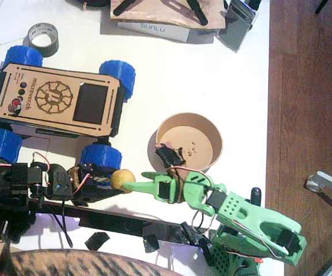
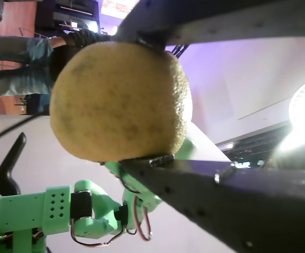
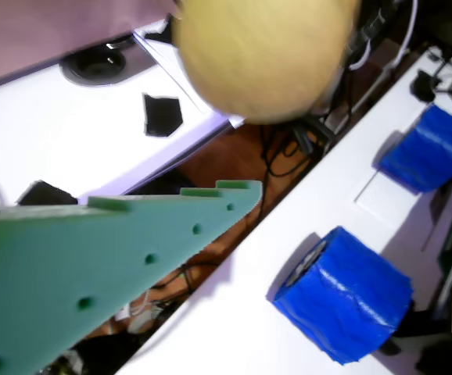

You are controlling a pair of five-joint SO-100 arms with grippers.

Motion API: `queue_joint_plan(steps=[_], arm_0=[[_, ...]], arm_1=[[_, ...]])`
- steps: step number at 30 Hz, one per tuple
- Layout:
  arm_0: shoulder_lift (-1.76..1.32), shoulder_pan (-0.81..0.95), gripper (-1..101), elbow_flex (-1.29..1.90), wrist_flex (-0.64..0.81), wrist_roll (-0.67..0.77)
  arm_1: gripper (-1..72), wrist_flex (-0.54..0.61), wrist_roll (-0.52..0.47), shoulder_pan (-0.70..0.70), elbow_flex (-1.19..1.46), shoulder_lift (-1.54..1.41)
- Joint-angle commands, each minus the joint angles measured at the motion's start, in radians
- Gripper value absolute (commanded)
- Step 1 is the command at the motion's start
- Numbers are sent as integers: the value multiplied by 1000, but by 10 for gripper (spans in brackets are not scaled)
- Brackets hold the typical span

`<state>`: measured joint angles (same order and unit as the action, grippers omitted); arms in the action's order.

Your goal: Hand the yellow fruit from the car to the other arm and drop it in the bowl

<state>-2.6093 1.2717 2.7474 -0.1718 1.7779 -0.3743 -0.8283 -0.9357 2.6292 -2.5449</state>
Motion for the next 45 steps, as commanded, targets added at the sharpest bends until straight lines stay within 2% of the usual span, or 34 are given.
queue_joint_plan(steps=[1,13,21,31,45], arm_0=[[3,5,0,-15,40,14],[3,5,0,-15,51,14],[3,5,0,-15,51,14],[3,5,0,-15,54,14],[3,5,0,-15,54,14]], arm_1=[[359,64,-18,11,-21,29],[345,272,-37,-6,-87,183],[340,321,-15,-23,-155,273],[333,344,43,-52,-215,360],[331,301,147,-120,-229,373]])
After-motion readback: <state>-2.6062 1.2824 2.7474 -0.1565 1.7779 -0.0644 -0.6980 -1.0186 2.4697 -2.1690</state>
